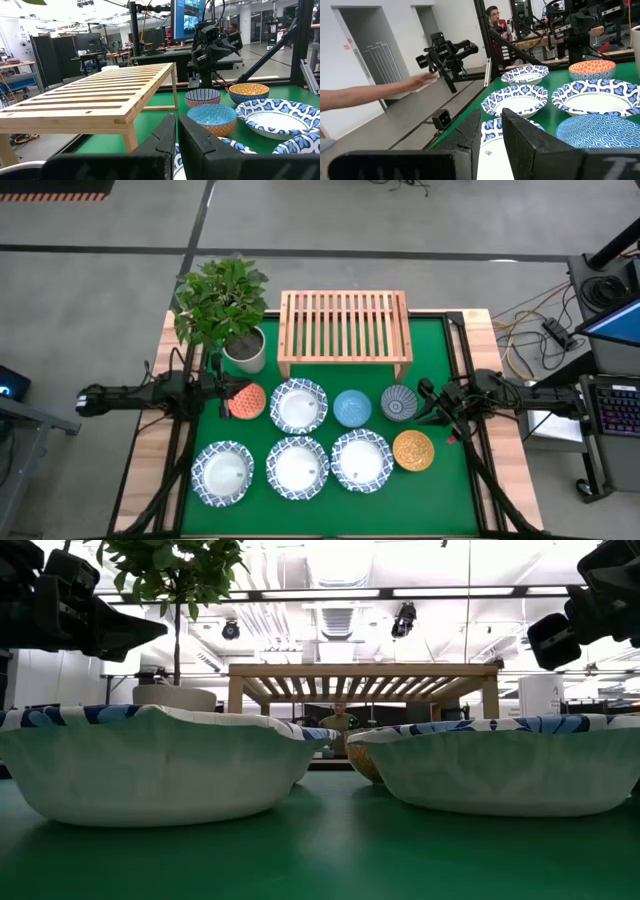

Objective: Place and stack bowls onto a shelf

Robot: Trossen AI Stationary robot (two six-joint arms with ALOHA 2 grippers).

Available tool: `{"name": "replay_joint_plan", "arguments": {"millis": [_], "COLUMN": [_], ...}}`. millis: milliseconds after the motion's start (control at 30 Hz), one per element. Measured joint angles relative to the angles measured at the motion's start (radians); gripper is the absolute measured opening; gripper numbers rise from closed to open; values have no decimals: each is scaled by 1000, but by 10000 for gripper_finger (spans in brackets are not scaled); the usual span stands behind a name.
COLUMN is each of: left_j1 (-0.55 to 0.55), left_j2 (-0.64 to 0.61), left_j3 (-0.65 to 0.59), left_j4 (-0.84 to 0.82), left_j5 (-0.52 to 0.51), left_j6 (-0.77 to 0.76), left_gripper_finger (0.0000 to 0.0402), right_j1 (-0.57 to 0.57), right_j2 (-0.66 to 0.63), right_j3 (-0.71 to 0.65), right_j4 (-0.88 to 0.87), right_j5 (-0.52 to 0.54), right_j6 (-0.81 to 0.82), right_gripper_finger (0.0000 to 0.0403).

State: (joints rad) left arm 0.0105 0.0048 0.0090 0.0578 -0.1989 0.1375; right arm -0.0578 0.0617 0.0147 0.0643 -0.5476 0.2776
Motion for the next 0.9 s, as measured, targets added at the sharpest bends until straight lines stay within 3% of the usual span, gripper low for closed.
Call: {"name": "replay_joint_plan", "arguments": {"millis": [267, 467, 633, 900], "left_j1": [0, 0, 0, 0], "left_j2": [0, 0, 0, 4], "left_j3": [0, 0, 0, 0], "left_j4": [24, 227, 384, 448], "left_j5": [0, 0, 0, 0], "left_j6": [-6, -370, -560, -618], "left_gripper_finger": [2, 2, 2, 2], "right_j1": [0, 0, 0, 0], "right_j2": [0, 0, 0, 0], "right_j3": [0, -1, -1, -1], "right_j4": [0, 10, 57, 128], "right_j5": [0, 0, 0, 0], "right_j6": [0, 1, 3, 3], "right_gripper_finger": [68, 68, 68, 68]}}
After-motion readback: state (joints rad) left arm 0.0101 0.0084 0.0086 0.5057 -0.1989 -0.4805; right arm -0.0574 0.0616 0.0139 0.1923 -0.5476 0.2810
